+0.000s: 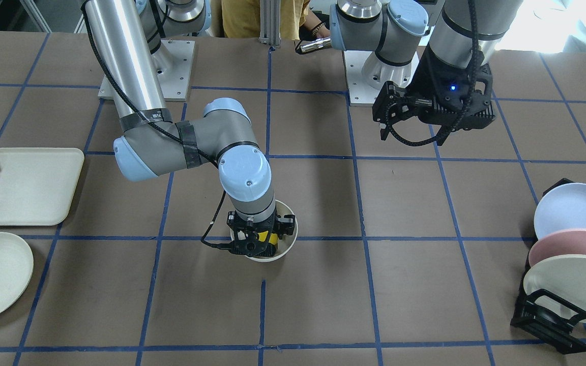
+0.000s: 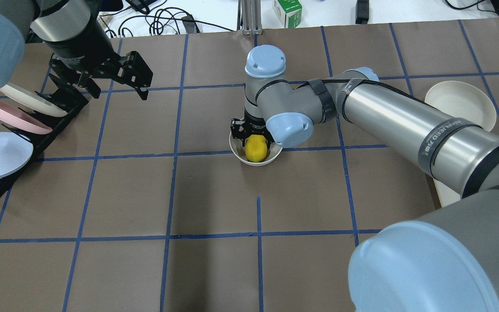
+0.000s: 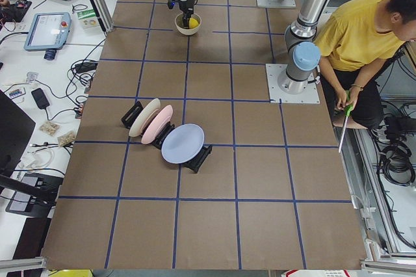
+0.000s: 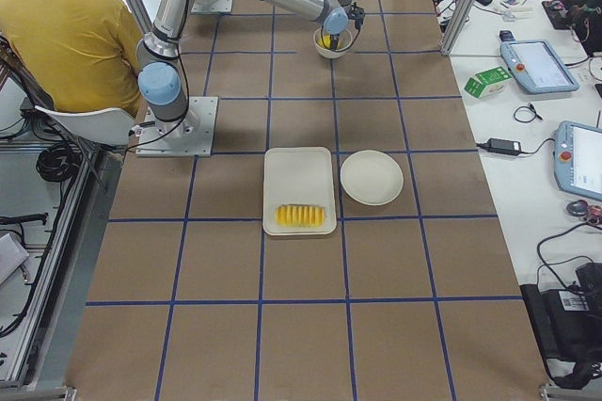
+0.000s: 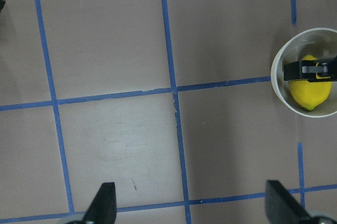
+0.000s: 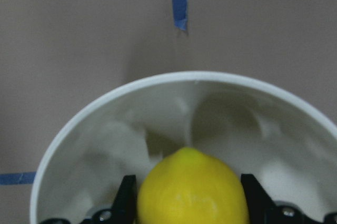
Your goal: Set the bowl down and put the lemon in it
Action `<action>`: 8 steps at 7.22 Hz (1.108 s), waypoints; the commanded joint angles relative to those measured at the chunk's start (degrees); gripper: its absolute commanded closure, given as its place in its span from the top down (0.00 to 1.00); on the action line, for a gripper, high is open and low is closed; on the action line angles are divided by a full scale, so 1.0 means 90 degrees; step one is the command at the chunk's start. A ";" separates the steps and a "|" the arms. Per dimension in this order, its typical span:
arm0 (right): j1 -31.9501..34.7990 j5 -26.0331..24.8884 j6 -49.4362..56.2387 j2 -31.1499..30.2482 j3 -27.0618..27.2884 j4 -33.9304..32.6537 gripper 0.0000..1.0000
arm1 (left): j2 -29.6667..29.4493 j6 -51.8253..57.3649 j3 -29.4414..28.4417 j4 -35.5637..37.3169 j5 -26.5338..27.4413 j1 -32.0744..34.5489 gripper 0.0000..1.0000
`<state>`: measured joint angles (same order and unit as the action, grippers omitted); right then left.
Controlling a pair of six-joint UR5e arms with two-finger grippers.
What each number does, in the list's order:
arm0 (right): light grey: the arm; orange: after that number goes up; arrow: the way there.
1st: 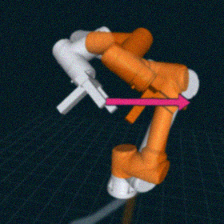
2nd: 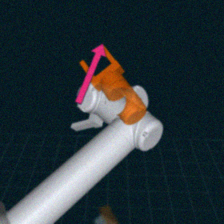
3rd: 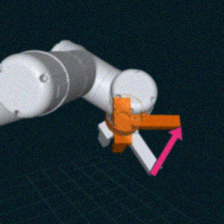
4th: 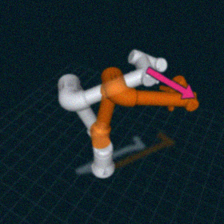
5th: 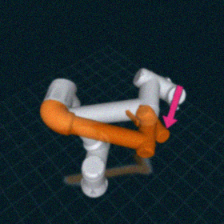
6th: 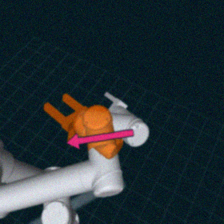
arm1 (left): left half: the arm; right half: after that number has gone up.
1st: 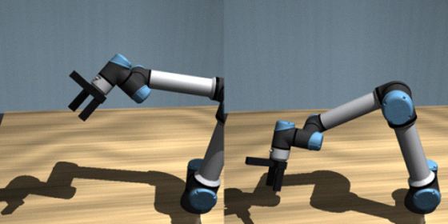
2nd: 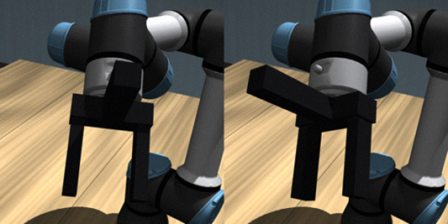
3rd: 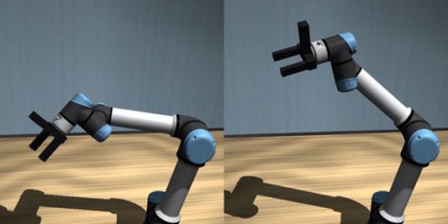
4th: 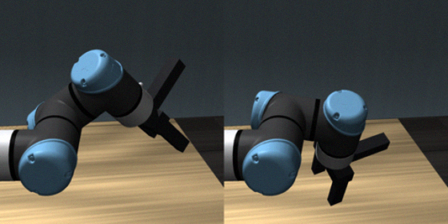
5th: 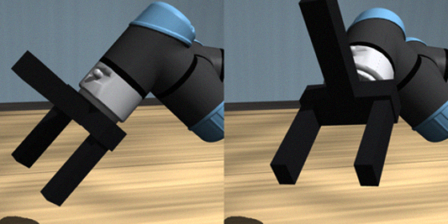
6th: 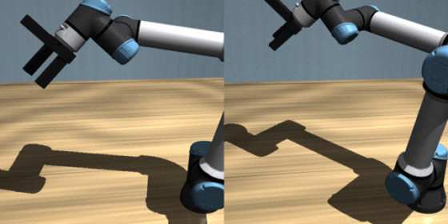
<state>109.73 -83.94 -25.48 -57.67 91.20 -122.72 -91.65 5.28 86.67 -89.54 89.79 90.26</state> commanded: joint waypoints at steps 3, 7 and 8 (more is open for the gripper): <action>-0.0199 -0.0311 -0.0011 -0.1031 -0.0094 0.1131 1.00 | 0.0065 -0.0001 -0.0068 0.0007 0.0052 0.0000 1.00; -0.1260 -0.0448 0.0640 -0.2573 0.0023 0.3228 1.00 | 0.0134 0.0058 -0.0107 0.0007 0.0014 -0.0039 1.00; -0.1612 -0.0400 0.0730 -0.3051 0.0013 0.3496 1.00 | 0.0163 0.0000 -0.0011 0.0007 0.0023 -0.0020 1.00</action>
<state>99.32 -87.69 -20.75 -79.99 91.32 -96.07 -90.43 5.61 86.21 -89.47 90.13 89.99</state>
